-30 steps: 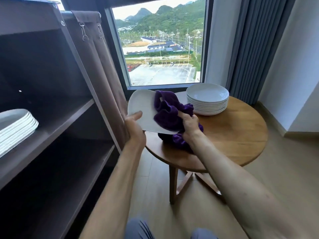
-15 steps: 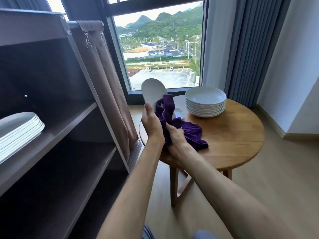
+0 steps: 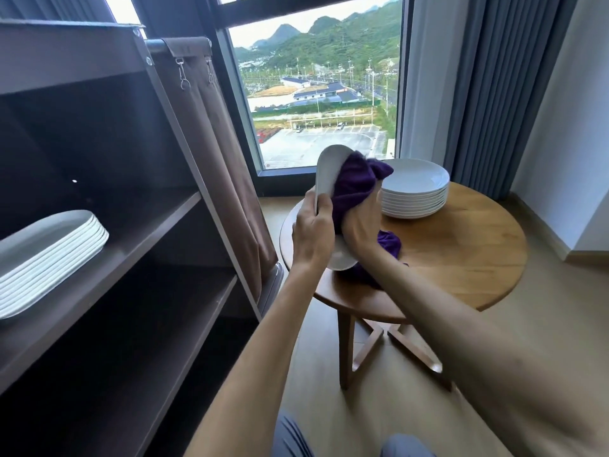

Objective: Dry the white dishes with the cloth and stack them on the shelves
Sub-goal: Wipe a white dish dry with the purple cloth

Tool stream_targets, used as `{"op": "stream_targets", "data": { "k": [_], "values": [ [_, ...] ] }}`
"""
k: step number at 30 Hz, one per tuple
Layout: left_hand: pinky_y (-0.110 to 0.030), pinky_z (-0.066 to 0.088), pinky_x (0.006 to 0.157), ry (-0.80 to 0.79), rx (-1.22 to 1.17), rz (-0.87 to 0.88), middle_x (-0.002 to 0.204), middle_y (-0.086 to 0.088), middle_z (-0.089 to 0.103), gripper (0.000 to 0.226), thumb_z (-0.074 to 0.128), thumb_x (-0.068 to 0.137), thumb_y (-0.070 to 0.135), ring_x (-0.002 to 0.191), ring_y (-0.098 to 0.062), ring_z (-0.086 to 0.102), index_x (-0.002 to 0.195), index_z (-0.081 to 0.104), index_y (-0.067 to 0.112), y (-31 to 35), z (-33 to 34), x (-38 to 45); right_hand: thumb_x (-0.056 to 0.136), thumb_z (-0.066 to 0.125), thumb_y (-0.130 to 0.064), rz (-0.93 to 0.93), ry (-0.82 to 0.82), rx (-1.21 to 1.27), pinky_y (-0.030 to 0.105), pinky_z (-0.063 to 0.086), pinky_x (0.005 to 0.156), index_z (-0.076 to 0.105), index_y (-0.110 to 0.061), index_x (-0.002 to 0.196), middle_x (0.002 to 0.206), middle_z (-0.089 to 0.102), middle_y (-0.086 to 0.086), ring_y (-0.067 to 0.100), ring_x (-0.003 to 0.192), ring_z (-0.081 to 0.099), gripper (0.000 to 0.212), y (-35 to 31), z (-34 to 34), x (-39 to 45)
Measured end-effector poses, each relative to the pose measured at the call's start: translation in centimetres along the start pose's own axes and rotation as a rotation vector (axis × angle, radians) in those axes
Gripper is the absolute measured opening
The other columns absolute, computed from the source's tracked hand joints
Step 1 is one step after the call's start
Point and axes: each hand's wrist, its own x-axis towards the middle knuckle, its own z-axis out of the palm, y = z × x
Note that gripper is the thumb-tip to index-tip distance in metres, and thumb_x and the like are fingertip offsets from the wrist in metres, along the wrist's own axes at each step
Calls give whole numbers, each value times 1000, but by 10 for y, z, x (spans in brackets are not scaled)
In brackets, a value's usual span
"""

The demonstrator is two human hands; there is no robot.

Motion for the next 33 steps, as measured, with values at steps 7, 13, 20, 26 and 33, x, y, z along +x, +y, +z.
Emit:
{"op": "stream_targets", "data": {
  "k": [7,13,20,26,33],
  "values": [
    [5,39,71,46,-147,-53,107,31,54,23,33,111,43,87,31,52,129,47,39,-1,8,-5,101,37,-34,-162,15,-258,58,39,103,38,-9,138,140,47,20,38,123,51,45,-39,0,25],
    [-35,45,110,91,-418,-119,139,-5,63,66,34,102,64,128,-19,59,146,53,18,4,10,12,99,52,-31,-290,-344,-247,51,36,113,42,-8,144,147,46,22,36,136,45,51,-14,-1,-13],
    [-39,47,113,33,-798,-358,127,-13,68,63,45,101,61,118,-24,67,141,58,14,2,-7,12,94,53,-40,-275,-383,27,37,42,108,59,-17,127,127,60,7,21,120,56,40,-8,10,-29],
    [-40,50,107,18,-561,-284,129,-8,70,45,36,109,45,122,-23,65,138,59,19,-5,-8,-1,98,53,-22,-449,-135,-493,52,29,114,52,-10,136,142,50,14,32,139,40,40,-23,30,-3],
    [-57,46,110,58,-610,-251,134,-19,64,38,36,111,25,125,-36,61,142,54,12,-16,-3,-8,100,45,-12,-434,-12,-460,57,44,96,51,-9,132,140,50,16,36,124,49,32,-37,23,16]
  ]
}}
